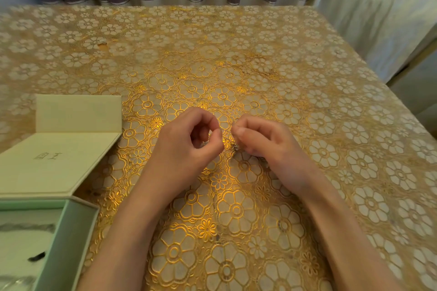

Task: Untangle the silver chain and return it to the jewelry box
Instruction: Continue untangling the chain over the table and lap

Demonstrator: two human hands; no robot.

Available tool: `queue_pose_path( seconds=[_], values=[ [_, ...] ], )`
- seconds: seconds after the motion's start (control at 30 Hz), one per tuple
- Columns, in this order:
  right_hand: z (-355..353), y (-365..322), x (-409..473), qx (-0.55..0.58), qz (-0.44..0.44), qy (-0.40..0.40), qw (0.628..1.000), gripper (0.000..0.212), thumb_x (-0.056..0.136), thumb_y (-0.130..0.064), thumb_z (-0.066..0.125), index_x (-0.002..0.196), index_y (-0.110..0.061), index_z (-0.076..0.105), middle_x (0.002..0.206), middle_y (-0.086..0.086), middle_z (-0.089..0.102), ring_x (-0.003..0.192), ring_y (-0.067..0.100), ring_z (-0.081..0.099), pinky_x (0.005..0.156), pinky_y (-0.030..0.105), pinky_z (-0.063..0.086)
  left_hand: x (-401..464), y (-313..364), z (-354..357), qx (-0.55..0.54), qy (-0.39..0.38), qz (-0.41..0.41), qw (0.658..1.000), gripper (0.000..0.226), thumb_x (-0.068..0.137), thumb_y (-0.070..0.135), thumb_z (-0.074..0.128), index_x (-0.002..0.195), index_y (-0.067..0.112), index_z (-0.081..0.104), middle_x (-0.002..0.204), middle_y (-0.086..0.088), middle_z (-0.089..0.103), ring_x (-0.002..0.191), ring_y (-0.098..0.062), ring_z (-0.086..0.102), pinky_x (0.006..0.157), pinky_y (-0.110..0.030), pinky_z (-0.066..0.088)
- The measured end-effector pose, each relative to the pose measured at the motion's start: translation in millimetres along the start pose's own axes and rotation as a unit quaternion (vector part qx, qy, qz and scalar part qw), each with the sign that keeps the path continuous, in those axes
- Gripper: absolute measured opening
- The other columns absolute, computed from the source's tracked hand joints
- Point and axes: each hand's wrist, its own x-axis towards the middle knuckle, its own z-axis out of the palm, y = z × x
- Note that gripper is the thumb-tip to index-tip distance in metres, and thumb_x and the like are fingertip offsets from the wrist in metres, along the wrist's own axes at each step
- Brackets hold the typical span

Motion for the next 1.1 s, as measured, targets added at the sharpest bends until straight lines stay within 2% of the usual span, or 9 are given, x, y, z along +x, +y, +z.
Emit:
queue_pose_path(
  seconds=[0.1,0.27,0.4,0.53,0.63,0.77,0.83,1.0,1.1],
  values=[
    [-0.4,2.0,-0.1,0.004,-0.005,0.015,1.000,0.027,0.083,-0.024,0.047,0.057,-0.019,0.047,0.063,-0.002,0.041,0.058,0.009,0.034,0.054,0.020,0.027,-0.4,-0.1,-0.3,0.010,0.010,0.002,1.000,0.006,0.075,0.018,0.058,0.071,0.022,0.054,0.061,0.008,0.047,0.053,-0.005,0.040,0.051,-0.011,0.032],
    [-4.6,7.5,0.5,0.092,-0.031,0.036,0.995,0.038,0.086,-0.037,0.049,0.052,-0.021,0.046,0.059,-0.011,0.040,0.055,0.004,0.033,0.051,0.017,0.026,-1.7,0.0,-4.0,0.028,0.048,-0.002,0.998,0.004,0.075,0.018,0.057,0.072,0.018,0.055,0.062,0.006,0.049,0.053,-0.005,0.041,0.052,-0.010,0.031],
    [-8.7,10.6,0.1,0.101,-0.027,0.039,0.994,0.067,0.080,-0.048,0.061,0.064,0.017,0.051,0.064,-0.012,0.055,0.055,-0.002,0.048,0.055,0.010,0.035,-2.1,2.7,-4.1,0.027,0.073,-0.006,0.997,0.005,0.076,0.019,0.056,0.072,0.017,0.053,0.059,0.006,0.046,0.051,-0.006,0.038,0.049,-0.012,0.029],
    [-10.5,10.8,-1.3,0.139,-0.018,0.033,0.990,0.034,0.074,-0.053,0.062,0.062,-0.021,0.063,0.072,-0.004,0.057,0.066,0.011,0.044,0.054,0.022,0.026,-1.9,2.9,-2.0,0.004,0.093,-0.012,0.996,0.007,0.076,0.025,0.055,0.074,0.020,0.052,0.068,-0.001,0.054,0.050,-0.011,0.044,0.049,-0.027,0.040],
    [-11.9,12.4,-2.1,0.148,-0.016,0.036,0.988,0.021,0.074,-0.041,0.058,0.064,-0.023,0.062,0.067,-0.006,0.057,0.066,0.014,0.045,0.055,0.027,0.027,-2.7,3.2,-1.4,0.001,0.121,-0.021,0.992,0.006,0.077,0.024,0.054,0.075,0.020,0.051,0.066,-0.005,0.055,0.058,-0.023,0.054,0.052,-0.032,0.044],
    [-10.0,11.1,2.8,0.133,-0.011,0.037,0.990,0.014,0.071,-0.036,0.057,0.062,-0.026,0.061,0.065,-0.003,0.060,0.070,0.024,0.043,0.064,0.037,0.031,3.0,4.3,1.0,0.005,0.157,-0.023,0.987,0.009,0.076,0.021,0.052,0.070,0.024,0.046,0.060,0.006,0.049,0.052,-0.007,0.044,0.049,-0.020,0.036],
    [-9.5,11.4,3.9,0.130,-0.013,0.047,0.990,0.013,0.071,-0.035,0.059,0.062,-0.026,0.062,0.064,-0.003,0.060,0.074,0.026,0.041,0.068,0.042,0.030,5.5,2.3,1.3,-0.004,0.161,-0.032,0.986,0.007,0.076,0.021,0.052,0.070,0.021,0.047,0.065,0.010,0.048,0.060,-0.003,0.045,0.058,-0.019,0.037],
    [-9.5,13.5,1.1,0.161,-0.043,0.072,0.983,0.017,0.082,-0.021,0.053,0.066,-0.021,0.058,0.066,-0.003,0.054,0.068,0.014,0.047,0.067,0.026,0.035,2.2,3.8,0.9,0.046,0.169,-0.037,0.984,0.009,0.069,0.042,0.046,0.071,0.033,0.048,0.091,0.009,0.053,0.098,-0.013,0.042,0.083,-0.027,0.033],
    [-8.6,15.1,1.5,0.149,-0.047,0.086,0.984,0.017,0.082,-0.024,0.054,0.066,-0.020,0.057,0.062,-0.003,0.053,0.063,0.013,0.044,0.064,0.030,0.031,1.5,16.0,1.1,-0.106,0.136,-0.067,0.983,0.009,0.077,0.026,0.057,0.071,0.026,0.051,0.094,0.010,0.062,0.095,-0.006,0.054,0.083,-0.027,0.040]
  ],
)
